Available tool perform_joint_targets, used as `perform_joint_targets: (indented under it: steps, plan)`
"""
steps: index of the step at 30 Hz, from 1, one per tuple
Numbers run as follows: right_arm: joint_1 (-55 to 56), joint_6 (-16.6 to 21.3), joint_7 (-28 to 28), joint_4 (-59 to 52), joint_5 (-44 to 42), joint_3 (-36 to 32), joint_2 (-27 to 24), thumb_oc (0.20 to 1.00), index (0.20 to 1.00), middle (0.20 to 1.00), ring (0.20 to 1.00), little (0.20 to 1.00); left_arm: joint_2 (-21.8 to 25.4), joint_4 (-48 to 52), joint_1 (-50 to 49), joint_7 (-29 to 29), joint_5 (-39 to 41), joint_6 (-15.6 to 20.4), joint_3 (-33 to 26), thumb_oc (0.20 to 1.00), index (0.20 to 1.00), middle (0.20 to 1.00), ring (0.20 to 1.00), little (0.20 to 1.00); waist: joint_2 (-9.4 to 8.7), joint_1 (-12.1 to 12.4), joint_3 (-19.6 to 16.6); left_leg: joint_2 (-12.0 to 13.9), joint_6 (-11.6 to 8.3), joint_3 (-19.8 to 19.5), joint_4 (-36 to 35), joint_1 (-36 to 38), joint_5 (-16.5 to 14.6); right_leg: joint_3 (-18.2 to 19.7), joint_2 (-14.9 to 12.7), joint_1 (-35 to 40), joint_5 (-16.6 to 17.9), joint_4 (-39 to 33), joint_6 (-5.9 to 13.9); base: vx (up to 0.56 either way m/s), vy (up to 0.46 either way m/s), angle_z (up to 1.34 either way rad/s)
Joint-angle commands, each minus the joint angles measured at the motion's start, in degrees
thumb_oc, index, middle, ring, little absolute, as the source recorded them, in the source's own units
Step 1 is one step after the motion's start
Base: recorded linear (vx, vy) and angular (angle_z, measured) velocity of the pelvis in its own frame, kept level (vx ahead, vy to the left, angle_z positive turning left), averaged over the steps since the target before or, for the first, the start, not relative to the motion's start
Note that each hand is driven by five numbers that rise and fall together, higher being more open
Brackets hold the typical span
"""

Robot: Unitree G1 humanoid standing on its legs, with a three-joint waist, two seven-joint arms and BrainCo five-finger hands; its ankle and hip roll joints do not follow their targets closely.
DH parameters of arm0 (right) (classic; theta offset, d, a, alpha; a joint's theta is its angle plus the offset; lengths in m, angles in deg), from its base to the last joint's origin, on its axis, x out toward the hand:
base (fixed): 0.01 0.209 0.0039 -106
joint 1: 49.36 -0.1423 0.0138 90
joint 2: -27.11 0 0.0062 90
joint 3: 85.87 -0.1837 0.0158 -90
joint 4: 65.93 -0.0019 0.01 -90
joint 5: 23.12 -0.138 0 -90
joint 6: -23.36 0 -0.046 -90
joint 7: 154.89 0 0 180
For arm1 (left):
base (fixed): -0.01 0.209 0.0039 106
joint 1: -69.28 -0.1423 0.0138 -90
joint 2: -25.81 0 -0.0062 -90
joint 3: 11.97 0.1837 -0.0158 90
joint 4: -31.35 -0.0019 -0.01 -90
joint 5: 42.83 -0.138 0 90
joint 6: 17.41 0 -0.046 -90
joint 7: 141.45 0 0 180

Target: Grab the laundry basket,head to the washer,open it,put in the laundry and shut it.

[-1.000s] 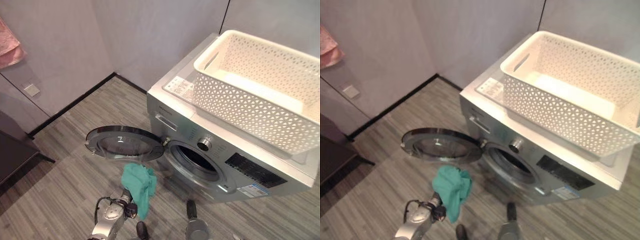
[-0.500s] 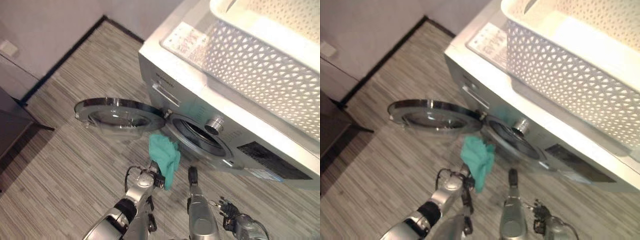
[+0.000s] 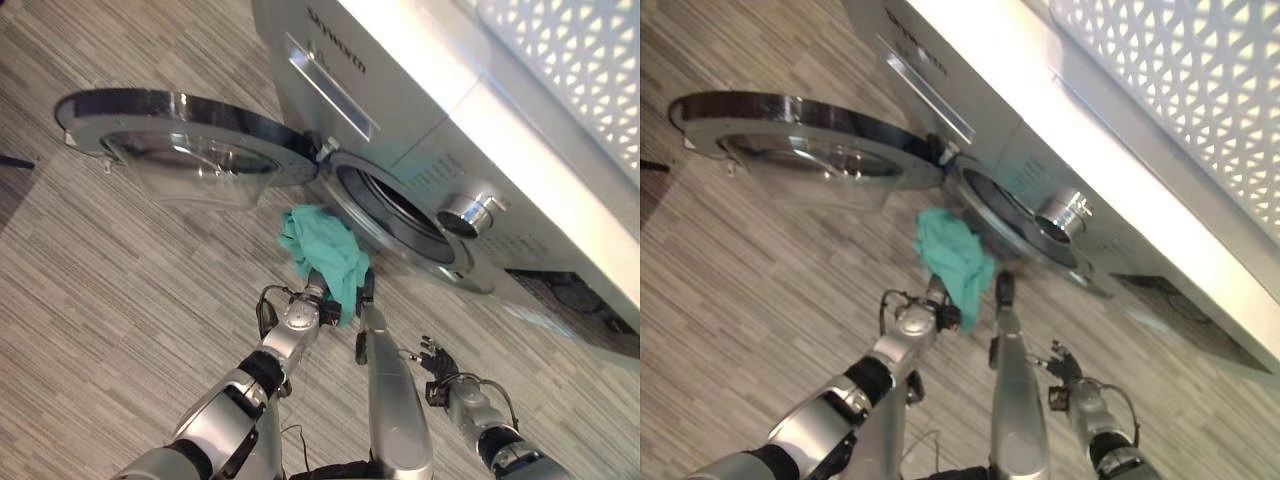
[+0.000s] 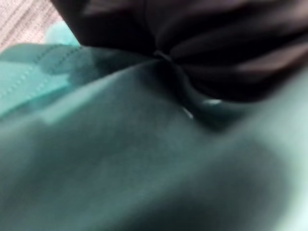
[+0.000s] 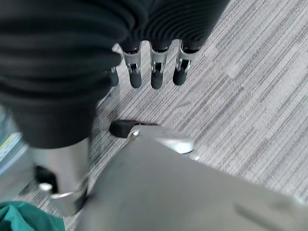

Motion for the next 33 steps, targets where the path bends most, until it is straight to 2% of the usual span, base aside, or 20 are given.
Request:
perform_joint_targets:
  steps: [1,4,6,12,18,19,23,24,28,30,31,33]
  plan:
    - [4.0,0.3,2.0,0.4,1.3,4.4,-0.1,1.0,1.0,1.0,1.0,1.0,-3.9,-2.7,5.7,-1.3,0.7,4.0,-1.7,0.2,0.2,0.2,0.2,0.2,-1.63,-2.0,-3.1,5.0,-3.27,0.5,10.9,-5.6,-9.6,4.0,1.4,-2.7,-1.6,-2.6,1.73,0.02,-0.069,-0.09]
    - [3.9,0.6,2.1,-0.5,1.6,5.1,-0.4,1.0,1.0,1.0,1.0,1.0,-3.8,-3.7,9.6,-2.1,1.0,4.4,-2.8,0.2,0.2,0.2,0.2,0.2,-1.58,-3.1,-3.4,5.5,-3.53,0.6,11.3,-7.2,-9.7,4.3,2.0,-4.8,-1.7,-1.9,1.62,0.0,-0.063,-0.08]
    - [4.0,1.1,2.1,-0.2,2.1,5.8,-0.5,1.0,1.0,1.0,1.0,1.0,-3.4,-4.8,15.6,-3.0,1.3,4.8,-4.3,0.2,0.2,0.2,0.2,0.2,-1.04,-4.5,-3.9,6.3,-3.89,0.7,11.5,-9.0,-9.7,4.5,2.8,-7.4,-2.1,-0.8,1.57,0.01,-0.08,-0.08]
    - [3.9,1.6,2.1,-0.4,2.5,6.8,-0.8,1.0,1.0,1.0,1.0,1.0,-1.3,-2.6,24.9,-4.9,3.5,6.4,-6.8,0.2,0.2,0.2,0.2,0.2,-0.49,-6.3,-4.3,7.6,-4.33,0.9,12.2,-11.8,-9.8,5.0,4.4,-11.7,-2.7,1.1,1.49,0.02,-0.061,-0.14]
    - [4.0,3.0,1.9,-2.2,1.1,6.9,-1.4,1.0,1.0,1.0,1.0,1.0,3.1,-4.4,34.3,-6.9,4.2,7.6,-9.1,0.2,0.2,0.2,0.2,0.2,-0.93,-8.4,-4.5,8.9,-4.82,0.9,13.8,-14.3,-10.4,5.4,5.5,-15.0,-3.3,2.9,1.4,0.04,-0.065,-0.02]
    - [3.9,3.8,2.1,-3.3,0.2,6.7,-1.7,1.0,1.0,1.0,1.0,1.0,5.9,-6.6,40.0,-7.8,6.4,8.3,-11.5,0.2,0.2,0.2,0.2,0.2,-1.34,-10.0,-4.9,9.8,-5.26,1.2,14.5,-15.3,-10.9,5.7,6.4,-16.9,-3.5,3.5,1.35,0.06,-0.058,-0.05]
    - [3.8,4.1,2.5,-3.3,0.2,6.9,-1.8,1.0,1.0,1.0,1.0,1.0,5.8,-8.7,42.4,-7.5,9.9,8.8,-13.5,0.2,0.2,0.2,0.2,0.2,-1.56,-10.9,-5.1,10.2,-5.47,1.4,14.8,-16.1,-11.2,5.8,7.0,-18.0,-3.6,3.9,1.35,0.05,-0.056,-0.06]
    - [3.6,4.1,2.9,-3.7,0.1,7.2,-1.6,1.0,1.0,1.0,1.0,1.0,5.0,-10.5,44.3,-6.8,15.4,9.4,-16.3,0.2,0.2,0.2,0.2,0.2,-1.94,-11.8,-5.2,10.7,-5.67,2.0,14.6,-16.4,-11.4,6.2,7.7,-19.1,-3.8,4.1,1.41,0.06,-0.026,-0.06]
    - [3.8,4.2,3.1,-5.6,0.0,7.3,-1.6,1.0,1.0,1.0,1.0,1.0,5.0,-10.7,47.0,-6.1,20.3,9.9,-18.8,0.2,0.2,0.2,0.2,0.2,-2.68,-13.1,-5.8,11.6,-6.03,3.7,13.7,-15.8,-11.6,6.8,9.2,-20.3,-3.8,4.0,1.62,0.07,-0.02,-0.27]
    - [2.7,4.1,2.8,-5.7,-0.7,7.4,-2.3,1.0,1.0,1.0,1.0,1.0,7.6,-13.1,53.9,-4.2,29.8,10.3,-21.1,0.2,0.2,0.2,0.2,0.2,-3.32,-14.0,-6.5,12.6,-6.3,5.1,13.1,-14.7,-11.8,7.7,11.0,-20.8,-3.8,4.0,2.12,0.1,-0.029,-0.28]
    - [2.6,4.0,2.8,-5.5,-1.0,7.4,-2.5,1.0,1.0,1.0,1.0,1.0,8.2,-12.7,56.1,-3.9,33.3,10.9,-21.7,0.2,0.2,0.2,0.2,0.2,-3.32,-14.3,-6.8,12.8,-6.32,5.4,13.1,-14.3,-11.8,7.9,11.4,-20.8,-3.9,4.1,2.16,0.1,-0.034,-0.23]
    - [2.9,3.8,2.6,-6.1,-0.7,7.2,-3.9,1.0,1.0,1.0,1.0,1.0,7.8,-6.4,59.7,-1.2,40.9,14.5,-21.9,0.2,0.2,0.2,0.2,0.2,-2.96,-14.8,-7.0,13.0,-6.46,5.9,12.4,-13.2,-11.8,8.2,11.9,-20.8,-4.0,4.0,2.24,0.09,-0.038,-0.12]
